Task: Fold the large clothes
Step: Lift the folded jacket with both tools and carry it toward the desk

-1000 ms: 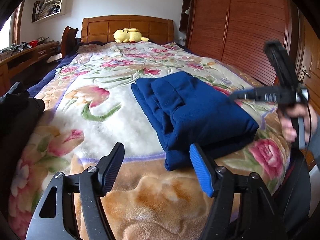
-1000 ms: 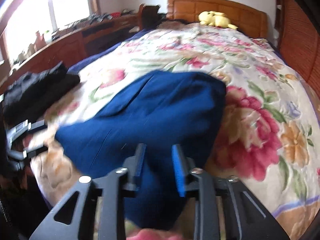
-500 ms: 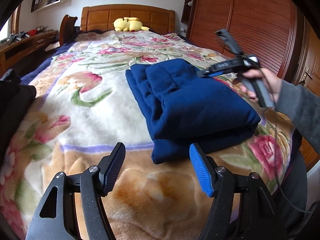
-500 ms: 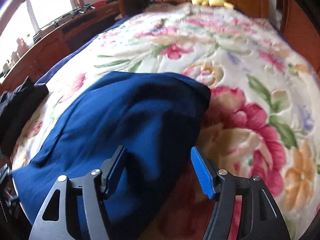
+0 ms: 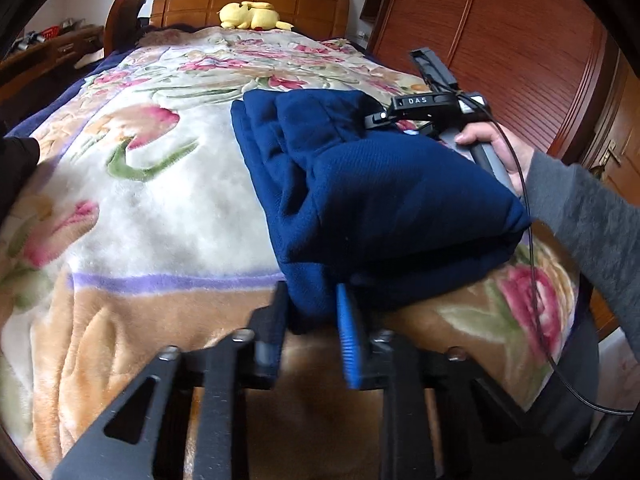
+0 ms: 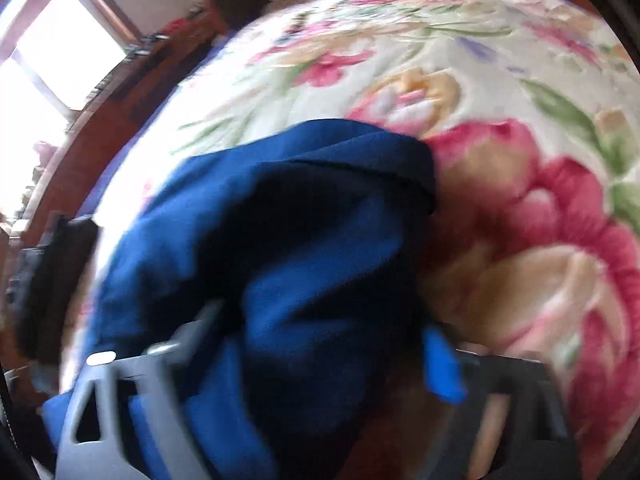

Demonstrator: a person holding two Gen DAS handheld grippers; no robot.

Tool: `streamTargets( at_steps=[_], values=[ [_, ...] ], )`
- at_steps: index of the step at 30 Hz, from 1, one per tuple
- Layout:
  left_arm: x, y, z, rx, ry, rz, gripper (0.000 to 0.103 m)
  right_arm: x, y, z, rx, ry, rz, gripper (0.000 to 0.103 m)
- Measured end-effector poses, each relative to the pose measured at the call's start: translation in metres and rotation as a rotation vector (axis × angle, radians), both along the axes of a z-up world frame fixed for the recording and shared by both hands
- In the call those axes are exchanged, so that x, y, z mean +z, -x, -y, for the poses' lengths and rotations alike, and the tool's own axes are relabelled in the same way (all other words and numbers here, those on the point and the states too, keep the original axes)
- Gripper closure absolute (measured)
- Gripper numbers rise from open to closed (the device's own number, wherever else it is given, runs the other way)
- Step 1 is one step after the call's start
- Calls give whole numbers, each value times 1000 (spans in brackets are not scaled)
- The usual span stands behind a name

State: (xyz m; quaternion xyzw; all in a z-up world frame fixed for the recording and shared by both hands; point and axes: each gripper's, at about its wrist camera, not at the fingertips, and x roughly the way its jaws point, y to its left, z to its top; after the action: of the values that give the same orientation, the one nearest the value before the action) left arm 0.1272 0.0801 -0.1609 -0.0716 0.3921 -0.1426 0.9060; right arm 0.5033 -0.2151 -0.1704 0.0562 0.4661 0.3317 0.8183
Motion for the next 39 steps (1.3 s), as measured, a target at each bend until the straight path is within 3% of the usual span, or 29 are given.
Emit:
streamTargets(
  at_steps=[1,2,3,8,17,24,30,32,34,37,39],
  values=[
    [1,1,1,0,-4,4,87,3,2,2,6,-9,4,50],
    [3,2,2,-1,-1,16,89,7,7,1,17,-7,22,68],
    [5,3,2,-2,0,27,90,15,14,-2,9,16,78,75],
    [32,6,-5,1,15,88,93,52,46,-14,-37,11,243,82],
    [103,54,-63,112,-41,252,94,113,95,-64,33,-37,352,83],
    [159,113,-163,300,-141,327,94,178,141,-183,198,-90,442,83],
    [193,178,-274,570,-302,333,94,211,189,-321,368,-158,470,83],
    [194,195,-304,651,-343,315,94,213,203,-360,410,-213,457,83],
    [192,210,-335,725,-370,295,94,206,216,-401,455,-202,458,83],
    [169,217,-386,825,-367,171,92,178,219,-462,488,-87,416,78],
    [156,223,-401,849,-348,124,90,154,223,-485,508,17,382,68]
  ],
)
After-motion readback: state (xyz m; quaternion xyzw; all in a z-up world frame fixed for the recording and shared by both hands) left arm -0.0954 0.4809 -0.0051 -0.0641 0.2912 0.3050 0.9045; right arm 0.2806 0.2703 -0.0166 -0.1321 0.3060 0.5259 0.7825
